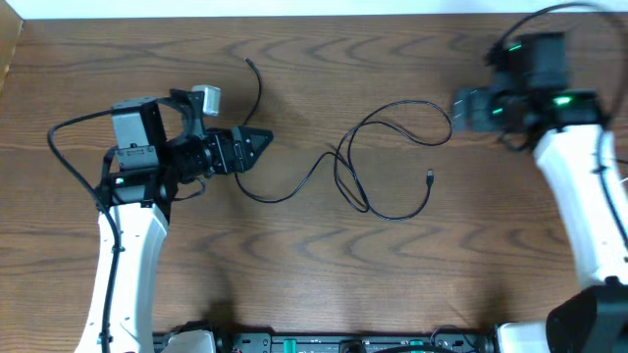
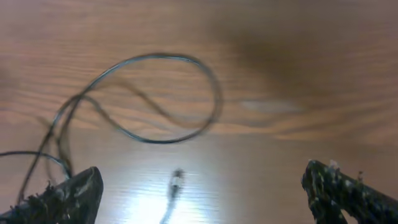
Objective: Untangle cables
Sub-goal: 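Move the right gripper to the remaining black cable and grasp it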
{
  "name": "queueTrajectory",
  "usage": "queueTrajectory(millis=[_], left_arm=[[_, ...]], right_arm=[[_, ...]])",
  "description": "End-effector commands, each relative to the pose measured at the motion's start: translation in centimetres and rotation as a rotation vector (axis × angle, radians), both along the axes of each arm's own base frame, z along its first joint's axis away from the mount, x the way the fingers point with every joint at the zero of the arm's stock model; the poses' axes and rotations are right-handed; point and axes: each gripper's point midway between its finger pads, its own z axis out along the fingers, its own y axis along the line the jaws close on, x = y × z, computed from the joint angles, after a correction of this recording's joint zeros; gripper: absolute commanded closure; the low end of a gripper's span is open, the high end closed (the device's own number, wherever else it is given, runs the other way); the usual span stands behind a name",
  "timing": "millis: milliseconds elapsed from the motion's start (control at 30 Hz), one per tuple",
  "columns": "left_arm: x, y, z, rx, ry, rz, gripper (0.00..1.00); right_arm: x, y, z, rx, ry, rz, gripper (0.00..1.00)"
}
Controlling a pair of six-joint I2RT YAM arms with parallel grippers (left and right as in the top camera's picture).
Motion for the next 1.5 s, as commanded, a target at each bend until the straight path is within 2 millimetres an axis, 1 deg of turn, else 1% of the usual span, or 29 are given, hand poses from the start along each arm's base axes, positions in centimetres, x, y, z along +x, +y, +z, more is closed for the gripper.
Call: queueTrajectory(millis=[0, 33, 100, 133, 233, 267, 300, 400, 433, 567, 633, 767, 967, 1167, 1333, 1467], left_arm=[[1.0, 3.7, -0.4, 0.048, 0.026, 0.165, 0.07], [1.1, 4.4, -0.4, 0.046, 0.028, 0.184, 0.07], [1.2, 7.3, -0.4, 0.033, 0.037, 0.274, 0.07], [1.2, 7.8, -0.3, 0.028, 0.038, 0.286, 0.07], [1.0, 9.5, -0.5, 0.023, 0.053, 0.335, 0.07], [0.9, 9.9, -0.6, 0.022, 0.056, 0.346, 0.07], [0.9, 10.0, -0.6, 0.022, 0.056, 0.348, 0.07], [1.0, 10.0, -0.5, 0.023, 0.052, 0.348, 0.07], [1.0, 10.0, -0.5, 0.023, 0.052, 0.348, 0.07], [1.0, 10.0, -0.5, 0.022, 0.052, 0.348, 0.07], [0.9, 9.6, -0.3, 0.003, 0.046, 0.328, 0.07], [0.9, 9.0, 0.3, -0.021, 0.028, 0.299, 0.07], [1.0, 9.0, 0.3, -0.023, 0.025, 0.297, 0.07], [0.9, 8.9, 0.4, -0.028, 0.024, 0.292, 0.07], [0.8, 8.3, 0.8, -0.058, 0.016, 0.26, 0.07], [0.7, 8.2, 0.9, -0.063, 0.015, 0.254, 0.07]], right_arm=[[-0.4, 4.8, -1.7, 0.068, 0.024, 0.002, 0.01], [-0.4, 5.5, -2.0, 0.071, 0.03, 0.001, 0.01], [-0.7, 9.0, -4.4, 0.057, 0.071, -0.007, 0.01], [-0.8, 9.6, -4.9, 0.054, 0.082, -0.007, 0.01], [-1.4, 12.7, -8.2, 0.061, 0.148, -0.009, 0.01], [-1.7, 14.1, -9.5, 0.067, 0.172, 0.002, 0.01], [-1.9, 15.2, -10.2, 0.073, 0.184, 0.023, 0.01], [-2.6, 17.9, -11.9, 0.086, 0.205, 0.067, 0.01], [-3.0, 18.5, -12.4, 0.085, 0.215, 0.075, 0.01], [-4.0, 19.5, -14.0, 0.064, 0.251, 0.096, 0.01], [-4.4, 19.7, -15.1, 0.049, 0.278, 0.103, 0.01], [-5.0, 20.2, -16.3, 0.04, 0.307, 0.118, 0.01], [-5.9, 20.9, -17.3, 0.02, 0.327, 0.14, 0.01], [-6.4, 21.2, -17.6, 0.006, 0.333, 0.152, 0.01], [-7.2, 20.7, -18.2, -0.019, 0.362, 0.149, 0.01], [-7.4, 20.3, -18.4, -0.04, 0.369, 0.142, 0.01]])
